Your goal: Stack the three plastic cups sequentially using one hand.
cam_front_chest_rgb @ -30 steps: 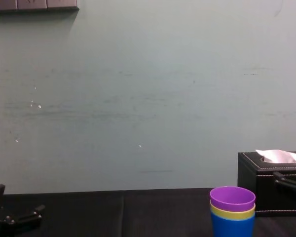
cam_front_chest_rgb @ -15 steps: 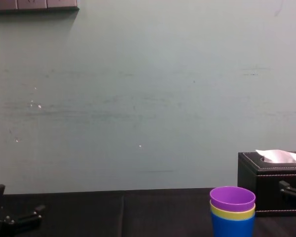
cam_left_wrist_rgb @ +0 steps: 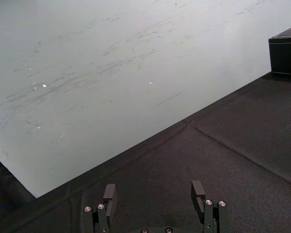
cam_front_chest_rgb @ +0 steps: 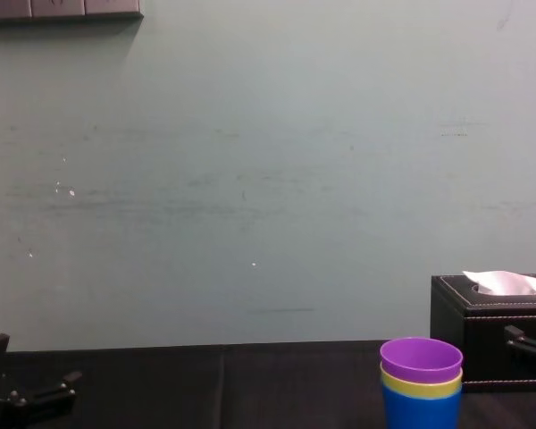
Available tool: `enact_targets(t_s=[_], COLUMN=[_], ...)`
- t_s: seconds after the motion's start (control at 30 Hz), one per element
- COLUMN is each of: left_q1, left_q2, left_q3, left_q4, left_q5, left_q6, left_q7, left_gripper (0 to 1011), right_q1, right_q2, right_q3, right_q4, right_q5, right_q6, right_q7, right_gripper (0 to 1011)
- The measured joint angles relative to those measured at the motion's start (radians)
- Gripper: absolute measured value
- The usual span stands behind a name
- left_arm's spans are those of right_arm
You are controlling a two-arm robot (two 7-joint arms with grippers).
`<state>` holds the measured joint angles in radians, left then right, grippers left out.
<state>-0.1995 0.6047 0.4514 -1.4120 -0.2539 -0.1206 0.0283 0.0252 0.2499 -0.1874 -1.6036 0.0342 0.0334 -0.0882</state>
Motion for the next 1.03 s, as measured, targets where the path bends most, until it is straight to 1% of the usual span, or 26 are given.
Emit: enact_targets(t_s=[1.03], left_q1=[0.000], left_q2=[0.000], left_q3=[0.000], left_q4=[0.000], left_q5=[0.000], left_q6=[0.000], left_q7=[0.000], left_gripper=[1012], right_q1=[0.000], right_q2=[0.001], right_q3=[0.000], right_q4=[-0.001], right_q5=[0.001], right_q6=[-0.001], right_q7=[0.000], right_gripper=[1003])
